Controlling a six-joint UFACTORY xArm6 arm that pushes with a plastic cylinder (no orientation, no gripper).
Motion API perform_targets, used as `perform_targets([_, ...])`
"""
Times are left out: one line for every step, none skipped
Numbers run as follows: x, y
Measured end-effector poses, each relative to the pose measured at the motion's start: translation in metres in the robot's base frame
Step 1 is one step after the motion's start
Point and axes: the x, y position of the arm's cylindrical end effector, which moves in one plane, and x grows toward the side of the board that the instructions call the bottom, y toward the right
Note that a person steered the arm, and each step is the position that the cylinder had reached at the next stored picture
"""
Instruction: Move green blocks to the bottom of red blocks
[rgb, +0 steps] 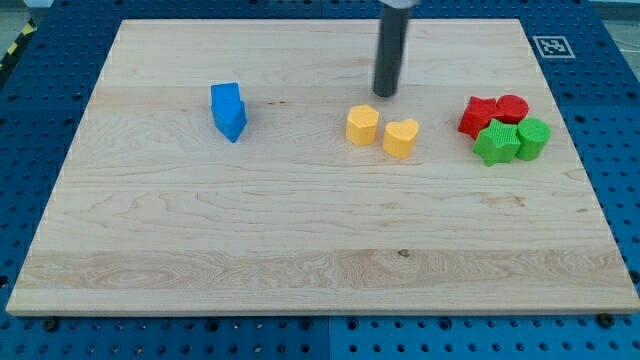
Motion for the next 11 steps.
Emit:
perform_targets([0.029, 0.029])
perform_targets([0.042, 0.045])
perform_targets([0.042, 0.074])
perform_targets([0.042, 0.101])
perform_targets([0.045, 0.093])
perform_targets([0.056, 0.056])
perform_targets([0.076, 0.038])
perform_targets([0.096, 0.042])
perform_targets([0.099, 0.067])
perform_targets([0.099, 0.089])
perform_targets([0.099, 0.097])
